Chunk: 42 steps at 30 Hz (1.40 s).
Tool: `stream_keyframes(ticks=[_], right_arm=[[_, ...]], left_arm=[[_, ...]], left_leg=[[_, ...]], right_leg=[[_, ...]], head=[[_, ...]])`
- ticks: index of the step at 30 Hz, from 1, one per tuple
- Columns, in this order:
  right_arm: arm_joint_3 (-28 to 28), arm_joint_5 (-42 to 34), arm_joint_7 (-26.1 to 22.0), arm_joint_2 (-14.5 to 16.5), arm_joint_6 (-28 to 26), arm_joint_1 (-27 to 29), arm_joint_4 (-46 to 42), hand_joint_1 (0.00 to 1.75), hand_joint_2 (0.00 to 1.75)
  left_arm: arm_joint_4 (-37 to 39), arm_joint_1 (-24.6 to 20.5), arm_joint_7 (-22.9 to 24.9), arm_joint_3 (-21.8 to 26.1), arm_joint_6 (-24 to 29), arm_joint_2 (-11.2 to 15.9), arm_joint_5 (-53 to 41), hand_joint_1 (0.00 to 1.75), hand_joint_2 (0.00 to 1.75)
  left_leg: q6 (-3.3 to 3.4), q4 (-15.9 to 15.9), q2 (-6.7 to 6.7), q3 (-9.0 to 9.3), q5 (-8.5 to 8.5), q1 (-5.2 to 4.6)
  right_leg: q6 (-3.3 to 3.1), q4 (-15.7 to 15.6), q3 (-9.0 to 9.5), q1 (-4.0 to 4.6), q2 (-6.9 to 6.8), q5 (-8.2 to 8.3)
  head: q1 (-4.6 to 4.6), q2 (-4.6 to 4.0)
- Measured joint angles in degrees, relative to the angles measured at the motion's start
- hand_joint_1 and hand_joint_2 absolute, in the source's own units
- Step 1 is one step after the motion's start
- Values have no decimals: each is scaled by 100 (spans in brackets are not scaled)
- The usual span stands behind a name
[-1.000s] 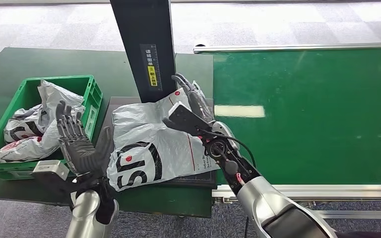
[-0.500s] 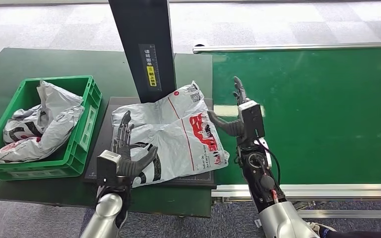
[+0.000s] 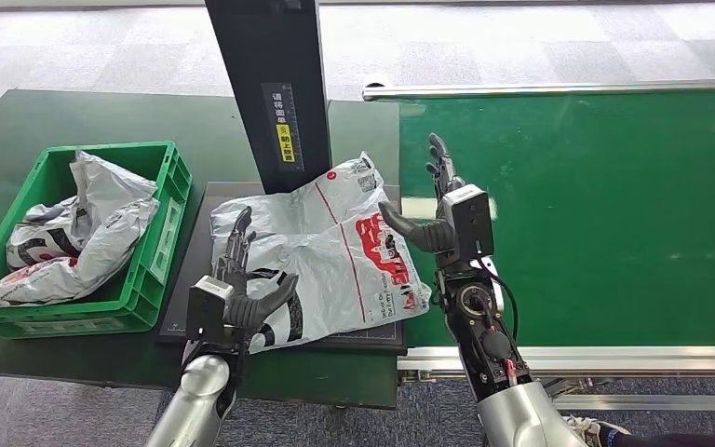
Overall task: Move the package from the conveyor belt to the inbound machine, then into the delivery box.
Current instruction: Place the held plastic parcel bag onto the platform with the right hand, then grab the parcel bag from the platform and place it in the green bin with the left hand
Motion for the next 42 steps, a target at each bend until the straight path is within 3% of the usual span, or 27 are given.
stream_keyframes(ticks=[23, 42], right_arm=[[57, -331, -71, 89, 139, -32, 27, 0, 175], [53, -162, 41, 31, -116, -21, 10, 0, 175]], left_arm=[[34, -1, -59, 156, -87, -2, -51, 0, 175], [25, 14, -59, 188, -200, -32, -80, 0, 175]], left_leg=[[0, 0, 0, 1, 0, 0], [0, 0, 0, 1, 0, 0]], right_leg=[[0, 0, 0, 0, 0, 0], [0, 0, 0, 0, 0, 0]], head=[[1, 0], [2, 1]])
